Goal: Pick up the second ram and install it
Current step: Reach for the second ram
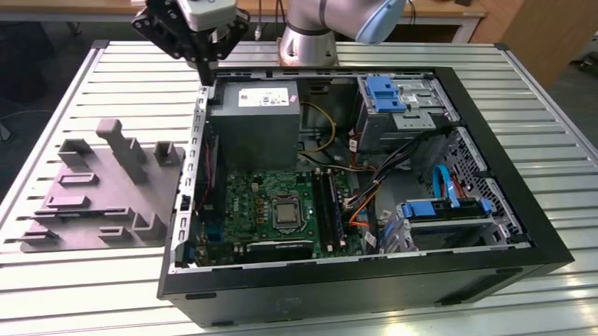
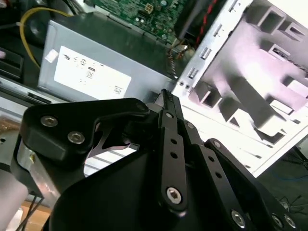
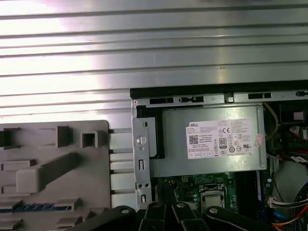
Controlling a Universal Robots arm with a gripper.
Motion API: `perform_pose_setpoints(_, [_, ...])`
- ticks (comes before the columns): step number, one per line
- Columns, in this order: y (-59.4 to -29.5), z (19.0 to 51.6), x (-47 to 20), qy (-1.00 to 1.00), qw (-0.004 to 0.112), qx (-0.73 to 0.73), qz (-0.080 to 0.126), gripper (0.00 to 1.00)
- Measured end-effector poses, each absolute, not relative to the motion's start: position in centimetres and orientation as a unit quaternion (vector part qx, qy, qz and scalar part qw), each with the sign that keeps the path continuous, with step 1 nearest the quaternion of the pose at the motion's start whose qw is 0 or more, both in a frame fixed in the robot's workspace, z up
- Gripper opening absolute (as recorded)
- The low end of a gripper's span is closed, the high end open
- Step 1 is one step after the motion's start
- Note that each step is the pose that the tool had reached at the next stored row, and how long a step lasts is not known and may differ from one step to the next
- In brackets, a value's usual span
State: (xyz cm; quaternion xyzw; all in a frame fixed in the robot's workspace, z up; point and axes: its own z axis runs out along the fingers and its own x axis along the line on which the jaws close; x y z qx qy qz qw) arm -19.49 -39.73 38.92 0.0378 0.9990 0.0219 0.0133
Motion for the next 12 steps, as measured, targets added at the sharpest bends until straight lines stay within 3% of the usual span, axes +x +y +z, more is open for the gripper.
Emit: perform_pose_setpoints(12, [-39.6,38.6,-23.6,0.999,0.013,0.038,0.022,0.1])
